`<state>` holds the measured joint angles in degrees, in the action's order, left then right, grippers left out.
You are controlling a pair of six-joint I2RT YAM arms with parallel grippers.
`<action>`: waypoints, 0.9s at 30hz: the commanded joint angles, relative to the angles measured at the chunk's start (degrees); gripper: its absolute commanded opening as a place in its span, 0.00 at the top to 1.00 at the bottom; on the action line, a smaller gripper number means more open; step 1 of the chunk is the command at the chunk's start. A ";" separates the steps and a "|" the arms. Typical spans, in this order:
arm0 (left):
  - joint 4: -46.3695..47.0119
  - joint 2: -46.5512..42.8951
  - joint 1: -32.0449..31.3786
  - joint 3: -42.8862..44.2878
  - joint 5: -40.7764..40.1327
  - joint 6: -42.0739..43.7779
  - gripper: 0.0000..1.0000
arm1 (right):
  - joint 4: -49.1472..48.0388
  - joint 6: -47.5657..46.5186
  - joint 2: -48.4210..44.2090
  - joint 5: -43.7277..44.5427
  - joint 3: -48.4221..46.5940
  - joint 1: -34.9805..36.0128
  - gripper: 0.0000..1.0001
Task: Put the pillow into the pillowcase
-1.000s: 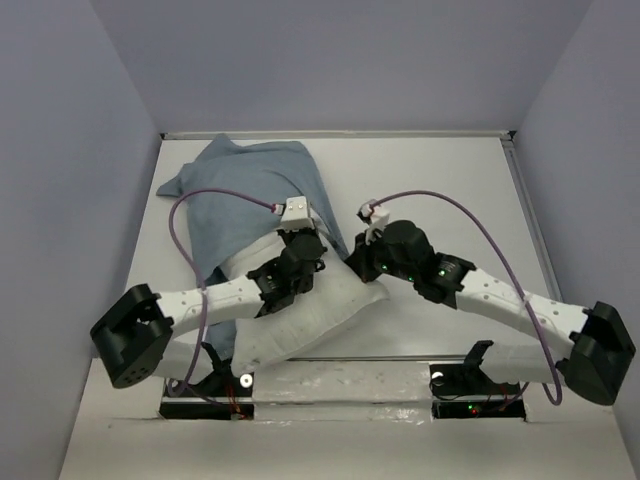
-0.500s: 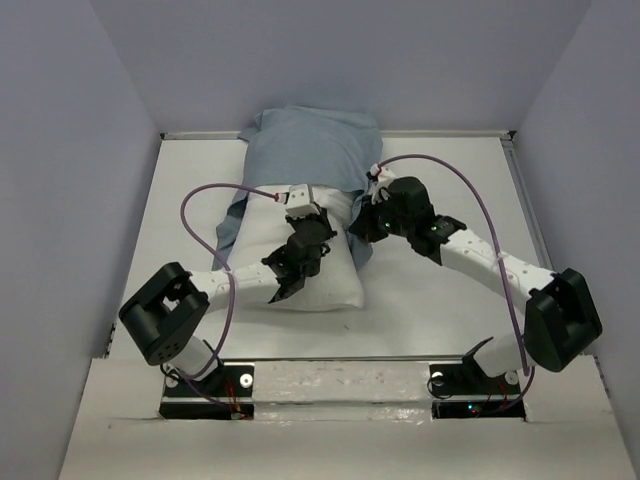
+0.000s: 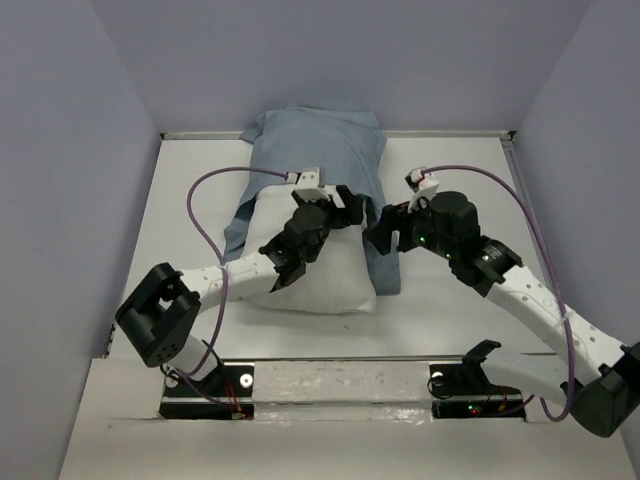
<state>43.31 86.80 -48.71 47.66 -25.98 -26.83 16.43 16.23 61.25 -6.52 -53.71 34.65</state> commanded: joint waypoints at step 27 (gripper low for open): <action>-40.32 -30.21 8.56 2.51 6.39 5.81 0.16 | 0.08 -7.42 9.06 8.97 -7.62 -12.07 0.85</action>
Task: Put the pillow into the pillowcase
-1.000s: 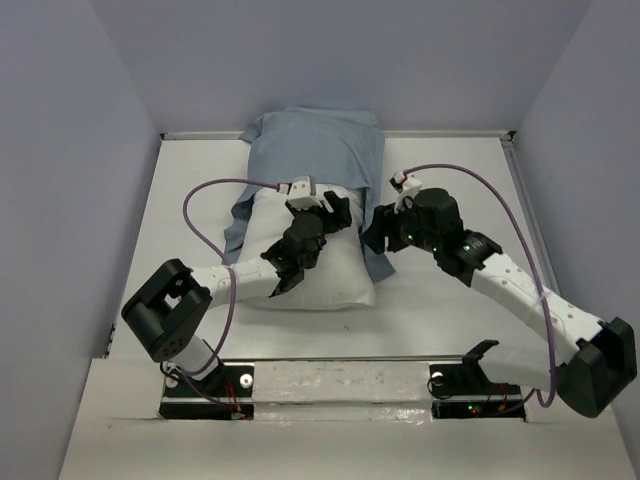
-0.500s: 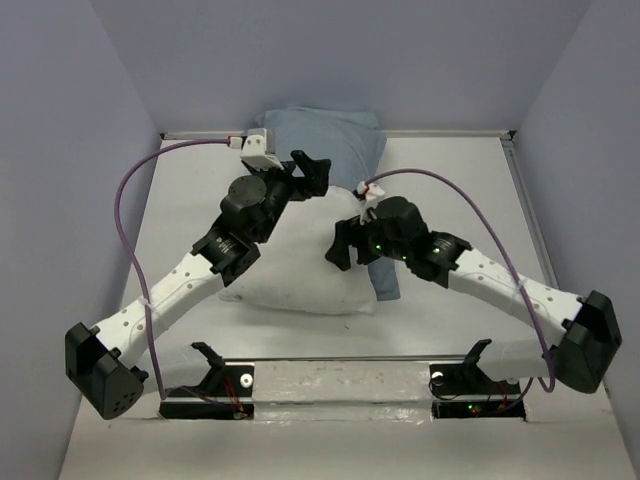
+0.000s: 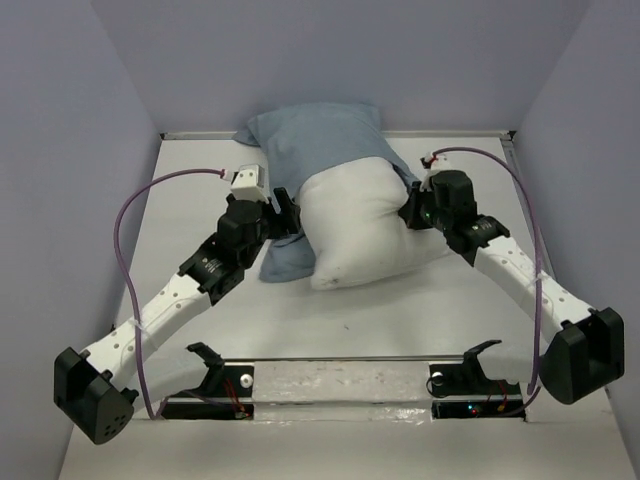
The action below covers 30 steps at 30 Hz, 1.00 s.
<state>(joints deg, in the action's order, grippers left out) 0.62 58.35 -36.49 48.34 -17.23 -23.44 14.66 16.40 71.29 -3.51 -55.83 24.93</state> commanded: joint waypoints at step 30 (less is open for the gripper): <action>4.03 54.24 -5.52 47.28 -20.11 42.24 0.18 | -2.88 1.00 -14.07 -16.53 6.88 -2.34 0.28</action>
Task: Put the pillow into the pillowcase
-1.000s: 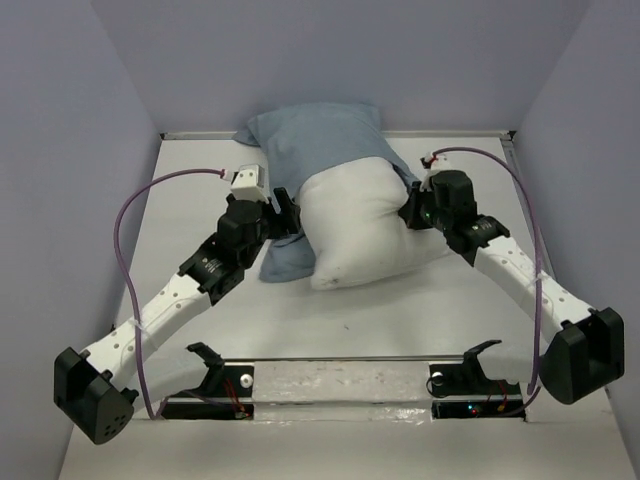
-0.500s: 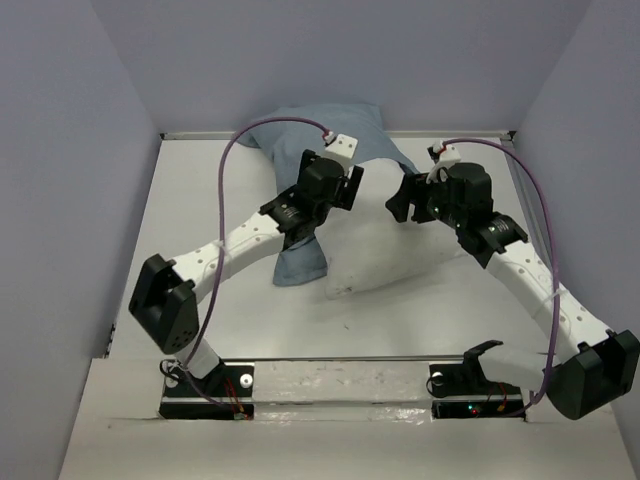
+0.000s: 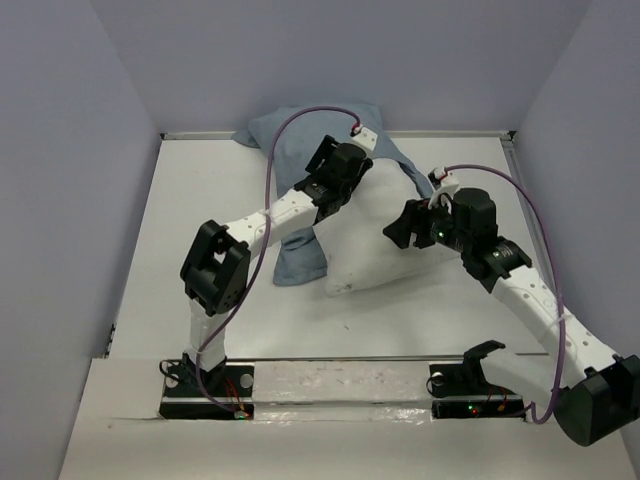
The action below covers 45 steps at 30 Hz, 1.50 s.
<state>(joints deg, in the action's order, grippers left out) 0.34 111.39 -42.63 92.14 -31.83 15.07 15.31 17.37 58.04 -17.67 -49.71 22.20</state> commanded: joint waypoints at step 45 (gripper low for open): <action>1.77 -20.69 -9.22 8.23 46.75 -37.21 1.00 | -32.27 8.56 2.59 32.06 -2.75 13.84 1.00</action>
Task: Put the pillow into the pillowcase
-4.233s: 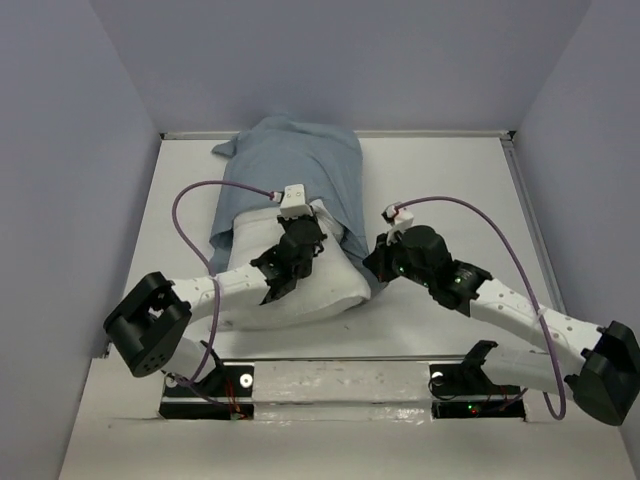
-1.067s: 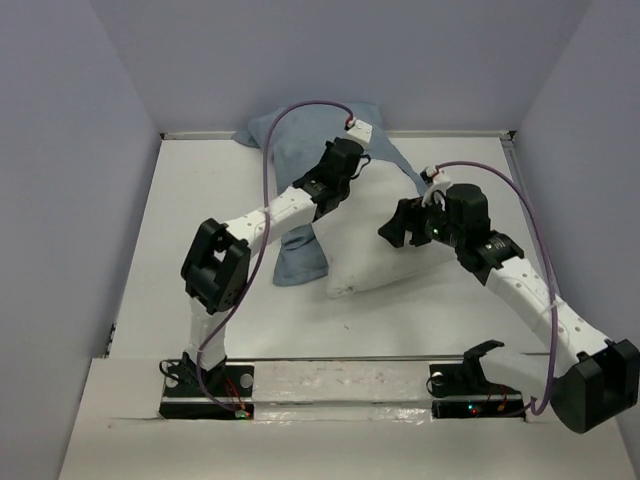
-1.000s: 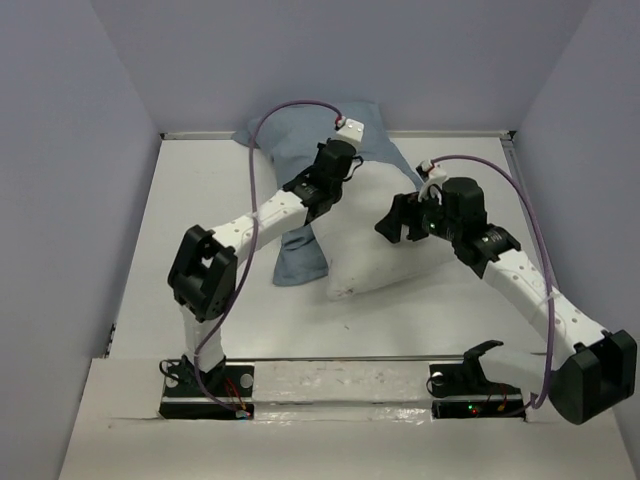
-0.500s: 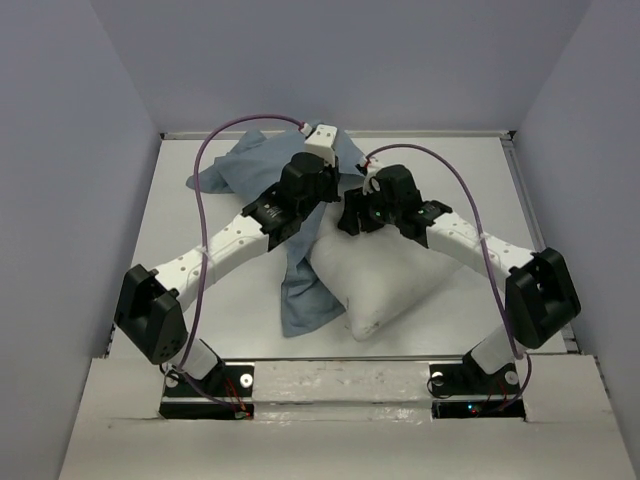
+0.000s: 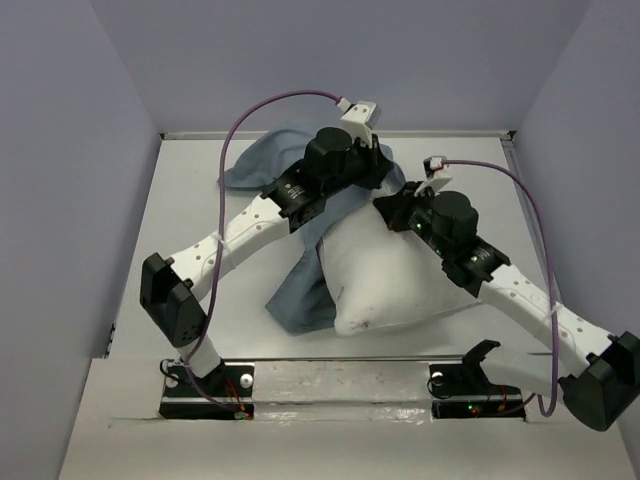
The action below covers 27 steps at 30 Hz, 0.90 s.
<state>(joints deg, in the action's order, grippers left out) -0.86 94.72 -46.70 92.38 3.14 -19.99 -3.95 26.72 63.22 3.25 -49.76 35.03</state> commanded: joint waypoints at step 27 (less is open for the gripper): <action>3.76 -23.71 -7.54 -20.21 -2.51 -7.35 0.97 | -14.10 0.62 10.43 1.95 -2.08 -10.94 1.00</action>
<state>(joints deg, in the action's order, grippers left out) -2.55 73.69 -53.49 74.15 0.86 -28.75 -14.74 29.02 75.42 3.53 -48.99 26.76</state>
